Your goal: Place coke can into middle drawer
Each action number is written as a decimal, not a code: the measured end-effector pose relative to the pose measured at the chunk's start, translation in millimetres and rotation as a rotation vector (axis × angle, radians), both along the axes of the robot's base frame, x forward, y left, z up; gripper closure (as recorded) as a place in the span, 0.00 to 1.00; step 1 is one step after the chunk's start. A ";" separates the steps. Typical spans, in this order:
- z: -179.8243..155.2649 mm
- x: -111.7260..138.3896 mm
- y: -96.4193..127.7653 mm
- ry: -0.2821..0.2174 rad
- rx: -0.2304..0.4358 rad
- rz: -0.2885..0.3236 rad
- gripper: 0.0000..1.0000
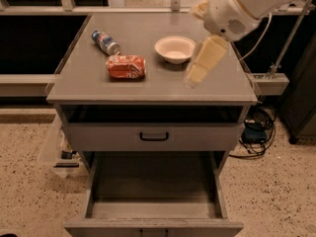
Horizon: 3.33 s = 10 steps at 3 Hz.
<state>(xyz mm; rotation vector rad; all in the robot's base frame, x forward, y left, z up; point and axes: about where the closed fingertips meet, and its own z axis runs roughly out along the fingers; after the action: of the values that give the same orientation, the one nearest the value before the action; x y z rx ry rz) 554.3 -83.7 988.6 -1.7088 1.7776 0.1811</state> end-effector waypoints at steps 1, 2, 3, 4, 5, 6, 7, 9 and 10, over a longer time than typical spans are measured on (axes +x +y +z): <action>16.8 38.5 48.4 -0.050 0.051 0.073 0.00; 27.4 44.1 65.2 -0.070 0.066 0.099 0.00; 12.4 50.3 64.7 -0.036 0.079 0.073 0.00; -8.2 86.6 77.8 -0.007 0.102 0.070 0.00; -29.6 126.9 94.4 0.028 0.148 0.049 0.00; -54.4 151.8 114.0 0.085 0.183 0.047 0.00; -85.2 159.3 135.0 0.172 0.216 0.051 0.00; -111.9 161.4 158.6 0.239 0.232 0.059 0.19; -111.9 161.3 158.6 0.239 0.232 0.059 0.42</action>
Offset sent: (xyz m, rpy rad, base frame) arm 0.0347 0.0433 0.0152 0.0478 -0.0455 0.0659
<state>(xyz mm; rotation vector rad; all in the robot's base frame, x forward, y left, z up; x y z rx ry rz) 715.6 74.9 876.6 -1.6256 1.7937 0.6161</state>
